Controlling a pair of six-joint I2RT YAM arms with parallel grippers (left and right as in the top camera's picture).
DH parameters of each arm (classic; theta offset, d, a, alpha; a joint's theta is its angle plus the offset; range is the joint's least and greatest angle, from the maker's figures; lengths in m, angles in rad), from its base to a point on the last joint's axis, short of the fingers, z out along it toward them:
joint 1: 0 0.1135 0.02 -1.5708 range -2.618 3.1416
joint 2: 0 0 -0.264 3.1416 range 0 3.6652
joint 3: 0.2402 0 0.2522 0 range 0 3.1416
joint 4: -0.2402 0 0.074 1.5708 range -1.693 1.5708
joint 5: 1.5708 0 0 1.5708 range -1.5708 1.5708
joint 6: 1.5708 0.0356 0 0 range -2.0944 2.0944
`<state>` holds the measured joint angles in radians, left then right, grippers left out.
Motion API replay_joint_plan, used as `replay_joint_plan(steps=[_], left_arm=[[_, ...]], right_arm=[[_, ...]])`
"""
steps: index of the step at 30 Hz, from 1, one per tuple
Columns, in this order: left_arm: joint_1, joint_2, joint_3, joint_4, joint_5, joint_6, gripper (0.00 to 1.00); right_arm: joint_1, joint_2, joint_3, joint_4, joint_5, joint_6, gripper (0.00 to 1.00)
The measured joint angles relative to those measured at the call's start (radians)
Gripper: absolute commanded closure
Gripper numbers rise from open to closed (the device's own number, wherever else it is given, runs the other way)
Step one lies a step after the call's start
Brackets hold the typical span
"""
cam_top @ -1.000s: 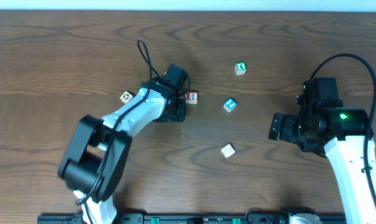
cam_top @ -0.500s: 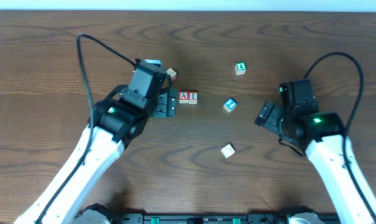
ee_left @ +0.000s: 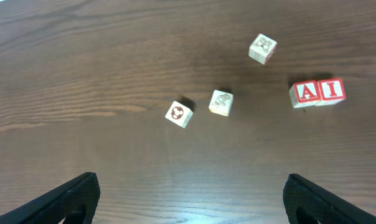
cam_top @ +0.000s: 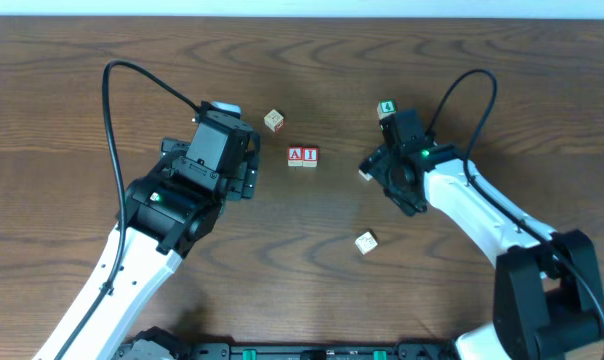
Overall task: Spell out Ai2
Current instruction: 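Reach the right gripper to the blue '2' block and grasp it, then carry the '2' block left toward the right side of 'I'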
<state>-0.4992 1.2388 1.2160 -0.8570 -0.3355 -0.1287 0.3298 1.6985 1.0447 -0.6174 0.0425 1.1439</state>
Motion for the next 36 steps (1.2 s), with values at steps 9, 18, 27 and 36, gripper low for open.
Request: replay_joint_plan(steps=[9,18,27,36], left_arm=[[0.0,0.0,0.0,0.0,-0.013,0.003,0.05],[0.0,0.0,0.0,-0.001,-0.013,0.003,0.05],[0.0,0.0,0.0,-0.001,-0.013,0.003,0.04],[0.0,0.0,0.0,-0.001,-0.013,0.003,0.05]], right_arm=[[0.001,0.015,0.012,0.048,-0.003,0.078,0.13],[0.002,0.123,0.021,0.185,-0.014,0.078,0.2],[0.002,0.13,0.021,0.203,-0.027,0.083,0.5],[0.002,0.144,0.031,0.207,-0.04,0.085,0.78]])
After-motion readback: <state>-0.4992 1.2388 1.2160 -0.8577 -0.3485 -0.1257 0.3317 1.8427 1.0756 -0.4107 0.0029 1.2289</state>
